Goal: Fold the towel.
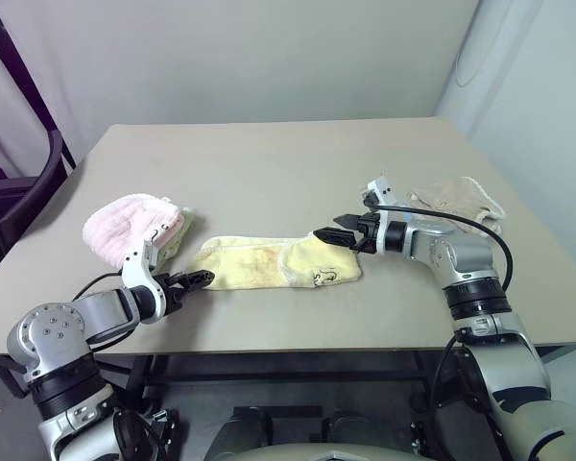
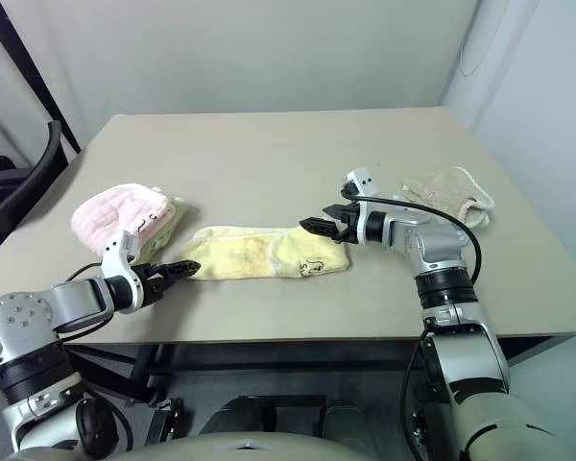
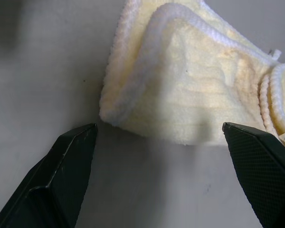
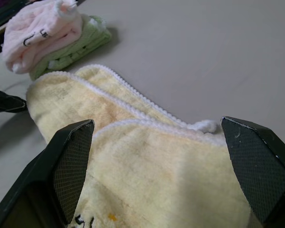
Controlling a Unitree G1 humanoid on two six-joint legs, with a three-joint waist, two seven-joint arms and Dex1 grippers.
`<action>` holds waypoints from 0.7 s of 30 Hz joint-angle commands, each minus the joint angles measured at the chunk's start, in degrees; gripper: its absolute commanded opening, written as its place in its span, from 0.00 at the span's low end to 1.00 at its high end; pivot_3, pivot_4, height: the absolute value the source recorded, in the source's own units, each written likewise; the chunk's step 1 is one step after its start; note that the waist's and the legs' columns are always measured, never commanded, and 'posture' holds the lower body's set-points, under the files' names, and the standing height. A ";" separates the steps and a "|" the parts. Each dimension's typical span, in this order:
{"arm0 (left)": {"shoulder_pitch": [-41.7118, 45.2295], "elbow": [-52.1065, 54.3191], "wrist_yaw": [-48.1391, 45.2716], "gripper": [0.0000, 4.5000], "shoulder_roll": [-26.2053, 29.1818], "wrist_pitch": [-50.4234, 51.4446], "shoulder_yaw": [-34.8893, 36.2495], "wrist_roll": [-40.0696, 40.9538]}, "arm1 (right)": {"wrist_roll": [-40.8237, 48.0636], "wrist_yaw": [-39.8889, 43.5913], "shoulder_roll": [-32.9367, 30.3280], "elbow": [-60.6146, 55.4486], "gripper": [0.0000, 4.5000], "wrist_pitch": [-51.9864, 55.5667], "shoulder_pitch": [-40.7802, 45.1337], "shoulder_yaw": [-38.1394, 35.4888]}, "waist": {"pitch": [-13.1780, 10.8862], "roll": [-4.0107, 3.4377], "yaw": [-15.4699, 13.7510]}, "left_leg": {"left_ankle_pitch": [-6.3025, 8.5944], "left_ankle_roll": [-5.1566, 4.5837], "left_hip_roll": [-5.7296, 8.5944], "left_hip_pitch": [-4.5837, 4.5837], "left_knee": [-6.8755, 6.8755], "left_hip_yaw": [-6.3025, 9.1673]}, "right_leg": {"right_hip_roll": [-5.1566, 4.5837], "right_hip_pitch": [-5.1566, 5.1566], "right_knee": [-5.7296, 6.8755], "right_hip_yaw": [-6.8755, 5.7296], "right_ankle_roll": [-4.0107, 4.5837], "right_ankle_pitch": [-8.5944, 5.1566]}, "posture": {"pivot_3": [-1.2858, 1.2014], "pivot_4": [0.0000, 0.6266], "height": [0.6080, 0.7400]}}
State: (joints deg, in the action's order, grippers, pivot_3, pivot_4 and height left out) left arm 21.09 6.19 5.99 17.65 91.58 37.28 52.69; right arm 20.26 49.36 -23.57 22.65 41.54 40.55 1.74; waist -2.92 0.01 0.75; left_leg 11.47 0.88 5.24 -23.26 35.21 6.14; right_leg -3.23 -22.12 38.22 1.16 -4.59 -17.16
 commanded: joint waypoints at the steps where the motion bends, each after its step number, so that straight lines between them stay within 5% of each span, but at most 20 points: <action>1: 2.28 -2.50 0.57 1.00 -1.08 -1.67 1.57 -3.27 | -0.87 -0.42 -0.19 -1.80 0.99 -2.31 0.07 -0.06 | 0.00 0.00 -0.05 | 0.01 0.04 0.00 0.03 0.00 0.00 | 0.00 0.03 0.00 0.00 0.02 0.02 | 0.52 0.00 1.00; 7: 5.18 -6.03 -0.46 1.00 -3.97 -1.81 4.12 -4.89 | -2.28 -0.89 -0.71 -2.22 0.99 -2.89 -0.49 0.44 | 0.00 0.01 -0.03 | 0.08 0.15 0.00 0.82 -0.06 0.04 | -0.01 0.85 -0.16 -0.04 0.13 -0.05 | 0.52 0.00 1.00; 21: 9.37 -10.54 -2.27 1.00 -8.04 -6.04 4.74 -6.00 | -3.99 -0.88 -1.33 -1.13 0.99 -3.24 0.13 0.84 | -0.02 0.05 0.03 | 0.09 0.14 0.00 0.70 -0.23 0.09 | -0.01 0.75 -0.28 -0.09 -0.09 0.04 | 0.52 0.00 1.00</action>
State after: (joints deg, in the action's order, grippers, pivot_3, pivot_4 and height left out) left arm 29.73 -5.57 4.39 9.83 85.45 43.43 46.70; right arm 16.29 48.28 -24.34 22.60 39.48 39.25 2.98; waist -2.94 0.06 0.78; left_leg 11.57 1.02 5.24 -22.55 34.96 6.23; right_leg -3.24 -21.35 37.94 1.07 -4.68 -17.11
